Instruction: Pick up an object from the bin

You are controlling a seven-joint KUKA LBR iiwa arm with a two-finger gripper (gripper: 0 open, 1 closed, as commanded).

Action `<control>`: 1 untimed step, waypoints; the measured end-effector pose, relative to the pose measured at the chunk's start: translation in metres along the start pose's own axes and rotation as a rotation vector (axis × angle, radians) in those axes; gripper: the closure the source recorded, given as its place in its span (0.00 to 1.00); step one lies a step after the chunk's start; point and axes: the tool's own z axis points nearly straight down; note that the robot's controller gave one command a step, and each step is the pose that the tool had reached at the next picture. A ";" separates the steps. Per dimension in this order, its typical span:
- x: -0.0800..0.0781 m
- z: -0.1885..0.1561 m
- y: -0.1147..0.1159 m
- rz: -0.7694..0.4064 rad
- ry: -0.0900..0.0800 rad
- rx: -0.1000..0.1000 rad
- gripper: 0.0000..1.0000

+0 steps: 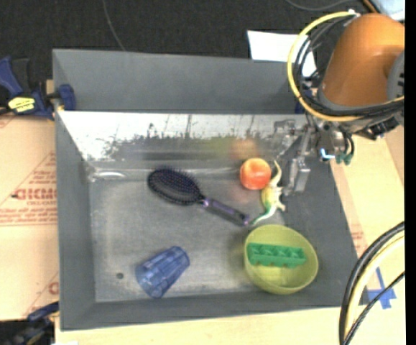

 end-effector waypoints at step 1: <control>-0.001 -0.005 0.001 -0.003 -0.009 0.001 0.00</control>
Offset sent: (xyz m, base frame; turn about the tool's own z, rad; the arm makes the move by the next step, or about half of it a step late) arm -0.0350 0.0597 -0.0706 0.0988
